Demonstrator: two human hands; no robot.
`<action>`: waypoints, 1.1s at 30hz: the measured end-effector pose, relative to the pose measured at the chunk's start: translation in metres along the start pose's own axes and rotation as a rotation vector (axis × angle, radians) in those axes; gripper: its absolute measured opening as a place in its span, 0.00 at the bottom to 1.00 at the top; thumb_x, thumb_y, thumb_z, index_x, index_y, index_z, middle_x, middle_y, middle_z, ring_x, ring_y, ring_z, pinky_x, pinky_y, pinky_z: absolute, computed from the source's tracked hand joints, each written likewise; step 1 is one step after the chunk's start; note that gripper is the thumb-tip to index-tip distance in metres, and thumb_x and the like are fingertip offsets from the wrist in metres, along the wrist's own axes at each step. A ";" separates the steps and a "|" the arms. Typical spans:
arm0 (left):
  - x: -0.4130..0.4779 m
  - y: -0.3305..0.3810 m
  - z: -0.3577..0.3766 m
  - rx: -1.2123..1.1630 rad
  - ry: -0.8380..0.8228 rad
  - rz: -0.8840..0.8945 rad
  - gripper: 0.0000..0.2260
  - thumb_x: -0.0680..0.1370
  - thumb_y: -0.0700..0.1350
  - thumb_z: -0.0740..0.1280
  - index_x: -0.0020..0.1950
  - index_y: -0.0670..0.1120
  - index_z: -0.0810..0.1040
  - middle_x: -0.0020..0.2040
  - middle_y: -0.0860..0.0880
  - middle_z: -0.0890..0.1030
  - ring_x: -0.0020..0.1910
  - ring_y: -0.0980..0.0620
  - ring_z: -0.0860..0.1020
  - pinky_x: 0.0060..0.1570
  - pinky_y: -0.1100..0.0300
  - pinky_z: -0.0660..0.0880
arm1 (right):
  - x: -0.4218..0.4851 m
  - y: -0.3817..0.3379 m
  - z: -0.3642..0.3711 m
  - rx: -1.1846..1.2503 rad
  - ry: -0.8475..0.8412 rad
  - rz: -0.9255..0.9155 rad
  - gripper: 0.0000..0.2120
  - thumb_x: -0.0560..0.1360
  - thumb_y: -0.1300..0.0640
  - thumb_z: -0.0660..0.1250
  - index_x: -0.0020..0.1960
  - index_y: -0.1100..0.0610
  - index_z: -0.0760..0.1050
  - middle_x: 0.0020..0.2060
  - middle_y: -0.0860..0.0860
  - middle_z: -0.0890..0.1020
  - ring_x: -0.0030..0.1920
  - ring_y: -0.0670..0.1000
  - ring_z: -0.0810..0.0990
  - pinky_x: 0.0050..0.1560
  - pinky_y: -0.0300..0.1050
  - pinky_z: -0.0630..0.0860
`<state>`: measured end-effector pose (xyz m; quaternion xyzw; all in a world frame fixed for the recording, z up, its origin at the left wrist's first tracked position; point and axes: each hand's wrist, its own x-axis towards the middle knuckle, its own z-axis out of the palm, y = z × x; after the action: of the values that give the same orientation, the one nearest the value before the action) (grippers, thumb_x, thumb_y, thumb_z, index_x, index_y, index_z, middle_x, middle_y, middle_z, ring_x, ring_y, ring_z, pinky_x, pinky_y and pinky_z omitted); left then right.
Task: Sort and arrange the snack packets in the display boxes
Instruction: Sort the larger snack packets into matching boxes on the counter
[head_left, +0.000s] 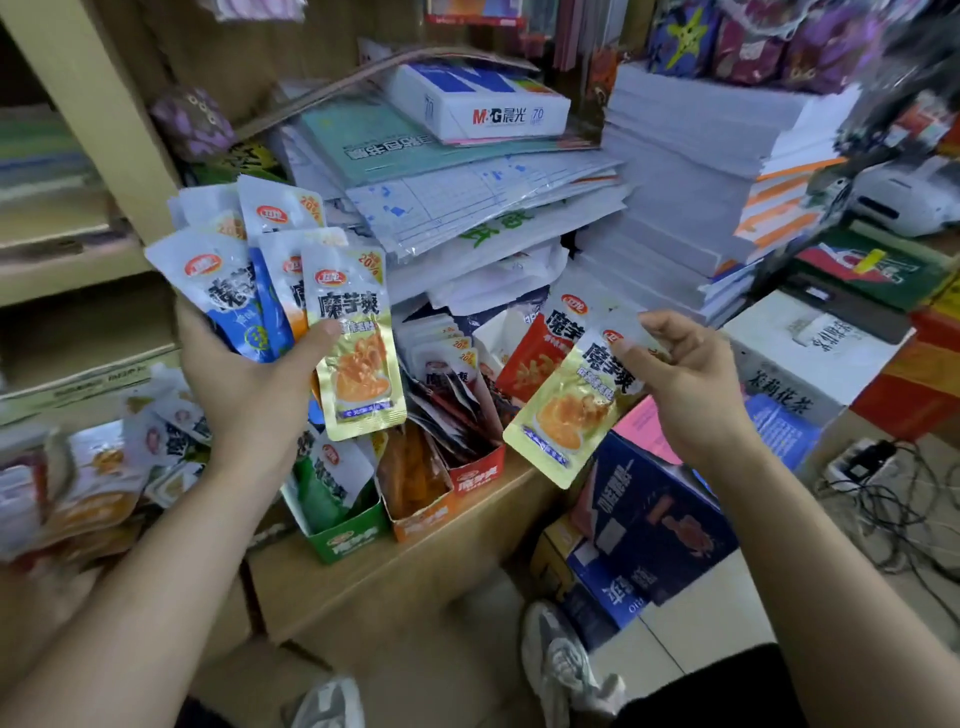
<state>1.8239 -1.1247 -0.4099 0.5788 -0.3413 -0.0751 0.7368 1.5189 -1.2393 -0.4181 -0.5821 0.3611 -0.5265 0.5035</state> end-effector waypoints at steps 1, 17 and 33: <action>-0.002 -0.001 -0.004 -0.004 -0.003 -0.016 0.36 0.68 0.34 0.80 0.71 0.46 0.69 0.64 0.55 0.81 0.62 0.57 0.81 0.61 0.49 0.79 | -0.005 0.000 0.006 0.010 0.002 -0.015 0.09 0.76 0.67 0.71 0.46 0.54 0.76 0.39 0.43 0.83 0.34 0.46 0.82 0.35 0.40 0.80; -0.012 -0.009 -0.007 0.100 -0.061 -0.037 0.32 0.69 0.37 0.81 0.67 0.49 0.69 0.57 0.61 0.79 0.54 0.70 0.79 0.51 0.72 0.76 | -0.009 0.054 0.042 -0.590 -0.461 0.116 0.10 0.79 0.59 0.70 0.60 0.57 0.80 0.58 0.48 0.83 0.55 0.39 0.81 0.57 0.37 0.77; 0.008 -0.001 -0.045 0.197 0.010 0.036 0.35 0.67 0.41 0.82 0.70 0.45 0.69 0.63 0.54 0.79 0.61 0.60 0.79 0.61 0.56 0.78 | -0.028 0.002 0.063 -0.328 0.026 -0.153 0.05 0.73 0.53 0.77 0.41 0.51 0.83 0.31 0.44 0.84 0.30 0.49 0.81 0.34 0.46 0.76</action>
<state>1.8566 -1.0929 -0.4118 0.6424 -0.3539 -0.0250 0.6793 1.5756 -1.1999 -0.4231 -0.6752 0.4034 -0.5049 0.3556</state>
